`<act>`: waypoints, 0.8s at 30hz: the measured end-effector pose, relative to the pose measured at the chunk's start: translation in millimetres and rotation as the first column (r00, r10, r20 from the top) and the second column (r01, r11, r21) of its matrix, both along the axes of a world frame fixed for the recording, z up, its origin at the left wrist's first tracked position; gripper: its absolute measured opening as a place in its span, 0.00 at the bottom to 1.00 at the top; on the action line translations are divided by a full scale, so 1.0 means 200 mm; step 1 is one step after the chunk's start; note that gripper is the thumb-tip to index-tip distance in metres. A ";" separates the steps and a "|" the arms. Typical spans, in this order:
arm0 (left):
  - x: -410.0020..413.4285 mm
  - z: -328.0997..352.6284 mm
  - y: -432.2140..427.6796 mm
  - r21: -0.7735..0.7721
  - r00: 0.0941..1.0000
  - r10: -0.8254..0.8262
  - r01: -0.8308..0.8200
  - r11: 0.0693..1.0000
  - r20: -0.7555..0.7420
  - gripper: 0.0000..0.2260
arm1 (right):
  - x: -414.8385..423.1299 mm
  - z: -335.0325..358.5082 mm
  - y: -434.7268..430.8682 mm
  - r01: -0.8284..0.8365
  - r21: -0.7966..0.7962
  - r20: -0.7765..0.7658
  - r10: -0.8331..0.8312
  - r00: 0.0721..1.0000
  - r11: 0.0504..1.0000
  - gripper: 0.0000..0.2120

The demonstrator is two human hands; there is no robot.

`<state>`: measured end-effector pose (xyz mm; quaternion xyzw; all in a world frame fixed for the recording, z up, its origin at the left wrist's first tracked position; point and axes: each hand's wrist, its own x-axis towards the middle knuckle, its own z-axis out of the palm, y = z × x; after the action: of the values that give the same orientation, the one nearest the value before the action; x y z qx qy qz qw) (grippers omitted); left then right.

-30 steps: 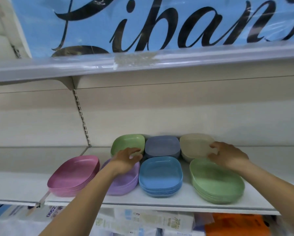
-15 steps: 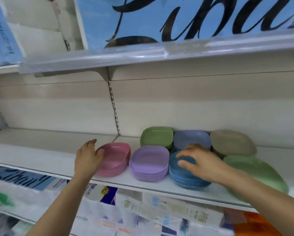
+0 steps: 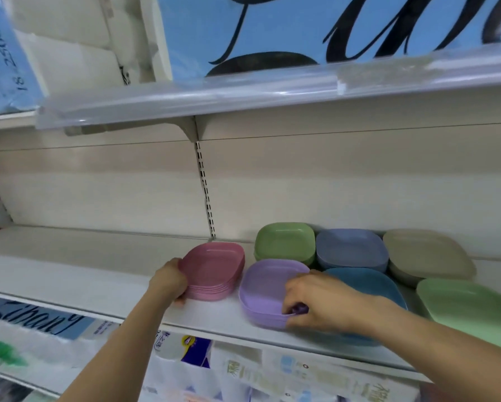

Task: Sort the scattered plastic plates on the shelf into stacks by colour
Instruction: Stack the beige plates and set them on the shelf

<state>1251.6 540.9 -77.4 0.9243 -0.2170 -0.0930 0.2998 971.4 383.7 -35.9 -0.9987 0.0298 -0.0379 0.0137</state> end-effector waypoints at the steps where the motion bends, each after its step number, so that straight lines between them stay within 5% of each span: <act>1: 0.04 0.00 -0.04 0.025 1.000 0.007 -0.007 1.000 0.008 0.11 | 0.00 0.01 0.00 -0.009 0.013 -0.005 0.009 1.000 1.000 0.12; 7: 0.18 -0.04 -0.31 -0.051 0.998 -0.016 0.019 0.999 0.067 0.14 | 0.01 0.02 -0.01 -0.021 0.109 -0.022 0.023 0.999 0.994 0.09; 13: 0.17 -0.05 -0.37 -0.153 0.998 -0.049 0.044 0.987 -0.034 0.18 | 0.00 0.02 -0.03 -0.021 0.058 -0.015 0.022 1.000 0.998 0.08; 16: -0.01 0.01 -0.27 -0.114 0.990 -0.018 0.034 0.993 0.138 0.25 | -0.03 0.01 -0.02 -0.009 0.043 0.031 0.008 0.999 0.999 0.13; 20: -0.42 0.08 -0.08 -0.297 0.849 -0.292 0.445 0.845 0.441 0.15 | -0.21 0.05 -0.06 0.148 0.173 0.145 -0.173 0.974 0.974 0.25; 24: -0.73 0.02 0.00 -0.077 0.631 -0.534 0.684 0.726 0.562 0.20 | -0.46 0.06 -0.09 0.308 0.007 -0.010 -0.307 0.952 0.952 0.29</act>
<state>1104.7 541.6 -73.3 0.7314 -0.6005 0.0866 0.3114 879.2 364.8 -23.3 -0.9820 0.1851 -0.0353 0.0117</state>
